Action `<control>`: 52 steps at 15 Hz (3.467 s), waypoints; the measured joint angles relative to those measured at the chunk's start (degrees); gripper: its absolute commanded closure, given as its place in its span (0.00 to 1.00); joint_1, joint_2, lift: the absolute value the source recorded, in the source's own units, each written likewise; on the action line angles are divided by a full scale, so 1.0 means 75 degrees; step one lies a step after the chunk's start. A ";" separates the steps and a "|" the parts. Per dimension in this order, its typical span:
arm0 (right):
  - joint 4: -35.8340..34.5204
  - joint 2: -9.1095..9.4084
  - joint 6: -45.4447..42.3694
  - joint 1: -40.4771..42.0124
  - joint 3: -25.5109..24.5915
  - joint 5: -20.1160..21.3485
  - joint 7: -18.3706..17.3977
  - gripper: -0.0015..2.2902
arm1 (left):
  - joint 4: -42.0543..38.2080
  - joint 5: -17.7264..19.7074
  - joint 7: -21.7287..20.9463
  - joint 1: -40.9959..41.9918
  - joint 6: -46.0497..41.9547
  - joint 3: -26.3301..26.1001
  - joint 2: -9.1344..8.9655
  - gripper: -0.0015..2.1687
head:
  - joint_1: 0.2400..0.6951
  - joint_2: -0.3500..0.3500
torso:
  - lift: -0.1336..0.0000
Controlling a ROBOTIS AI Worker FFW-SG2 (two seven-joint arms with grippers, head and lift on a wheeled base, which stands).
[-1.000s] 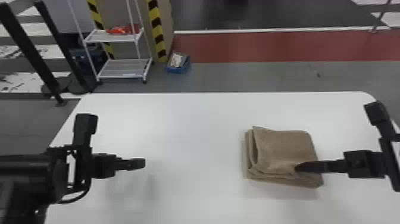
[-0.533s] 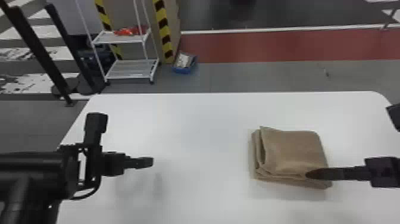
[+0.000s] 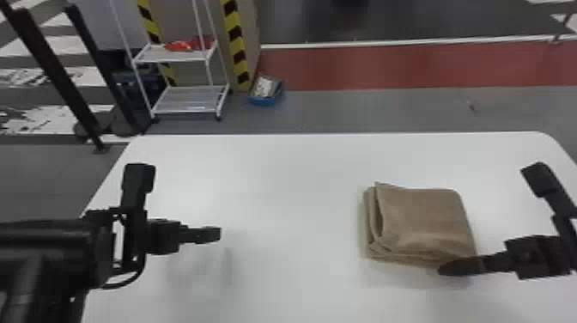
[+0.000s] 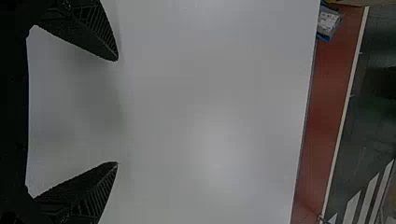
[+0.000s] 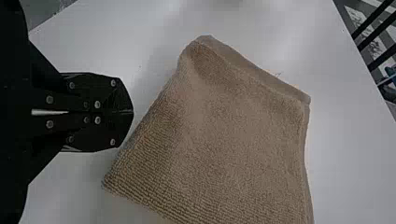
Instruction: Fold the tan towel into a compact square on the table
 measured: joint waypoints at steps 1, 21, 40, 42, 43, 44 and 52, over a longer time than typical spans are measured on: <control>0.0134 0.0016 0.0000 -0.0118 -0.0008 0.0027 0.0000 0.97 | 0.0000 0.0000 -0.0006 0.0007 -0.0004 -0.0004 0.0000 0.04 | 1.00 0.66 | 0.07; 0.3161 0.1400 0.0000 -0.2416 -0.0697 0.0322 -0.3379 0.97 | -0.0098 0.0071 -0.0035 0.0154 -0.0118 0.0075 0.0000 0.04 | 1.00 0.57 | 0.07; 0.0434 0.1922 -0.0009 -0.1451 -0.1055 -0.1379 -0.3034 0.83 | 0.0127 0.0036 -0.0105 0.0102 -0.0250 0.0262 0.0035 0.04 | 1.00 0.76 | 0.07; 0.1303 0.2258 -0.0628 -0.1674 -0.1078 -0.1486 -0.3472 0.83 | 0.0118 0.0043 -0.0110 0.0126 -0.0244 0.0262 0.0033 0.04 | 1.00 0.77 | 0.07; 0.1808 0.2402 -0.1269 -0.1851 -0.1079 -0.1525 -0.3618 0.81 | 0.0102 0.0051 -0.0115 0.0146 -0.0244 0.0263 0.0028 0.04 | 1.00 0.78 | 0.07; 0.2195 0.2526 -0.1789 -0.2007 -0.1082 -0.1545 -0.3723 0.76 | 0.0085 0.0059 -0.0119 0.0174 -0.0250 0.0279 0.0027 0.04 | 1.00 0.79 | 0.07; 0.2445 0.2709 -0.2456 -0.2064 -0.1176 -0.1800 -0.3822 0.04 | 0.0114 0.0058 -0.0121 0.0238 -0.0319 0.0399 0.0061 0.04 | 1.00 0.83 | 0.07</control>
